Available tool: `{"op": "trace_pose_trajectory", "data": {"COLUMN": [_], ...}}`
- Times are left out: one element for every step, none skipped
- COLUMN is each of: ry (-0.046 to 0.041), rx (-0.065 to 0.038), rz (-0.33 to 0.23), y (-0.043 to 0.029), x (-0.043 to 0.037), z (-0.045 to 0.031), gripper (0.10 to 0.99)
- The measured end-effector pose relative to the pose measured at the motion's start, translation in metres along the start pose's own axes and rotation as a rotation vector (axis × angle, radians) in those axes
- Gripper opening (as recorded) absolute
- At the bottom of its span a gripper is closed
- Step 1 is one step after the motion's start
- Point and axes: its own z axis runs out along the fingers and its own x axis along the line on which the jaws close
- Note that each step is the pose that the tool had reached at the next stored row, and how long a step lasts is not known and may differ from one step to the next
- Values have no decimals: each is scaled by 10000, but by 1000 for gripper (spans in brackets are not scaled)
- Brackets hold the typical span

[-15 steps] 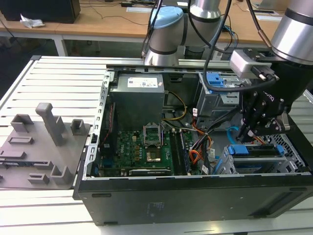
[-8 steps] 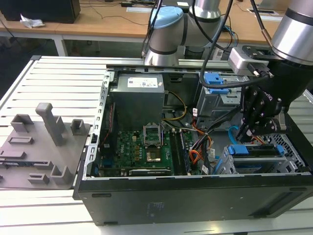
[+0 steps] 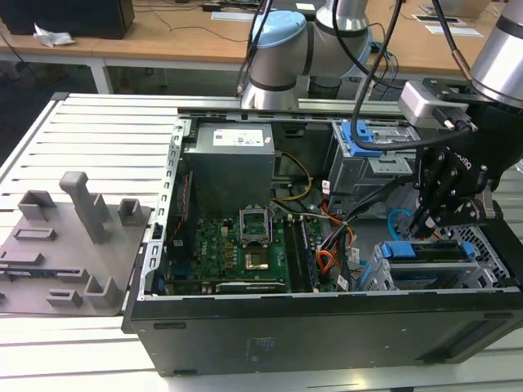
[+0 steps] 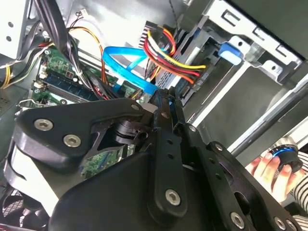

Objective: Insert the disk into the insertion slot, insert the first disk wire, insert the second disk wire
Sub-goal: 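Insert the second disk wire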

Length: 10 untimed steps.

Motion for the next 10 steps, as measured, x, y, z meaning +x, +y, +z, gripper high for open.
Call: {"op": "trace_pose_trajectory", "data": {"ry": [0, -1, 0, 0, 0, 0, -1, 0, -1, -2], "rx": [0, -1, -1, -1, 0, -1, -1, -1, -1, -1], "rz": [0, 1, 0, 1, 1, 1, 0, 2, 1, 1], "y": [-6, -13, -20, -24, -34, -43, -52, -57, -58, -59], "x": [11, 30, 44, 49, 56, 62, 69, 90, 95, 100], "z": [1, 2, 3, 3, 4, 5, 6, 7, 9, 10], "gripper": [165, 165, 165, 165, 165, 165, 165, 165, 165, 165]}}
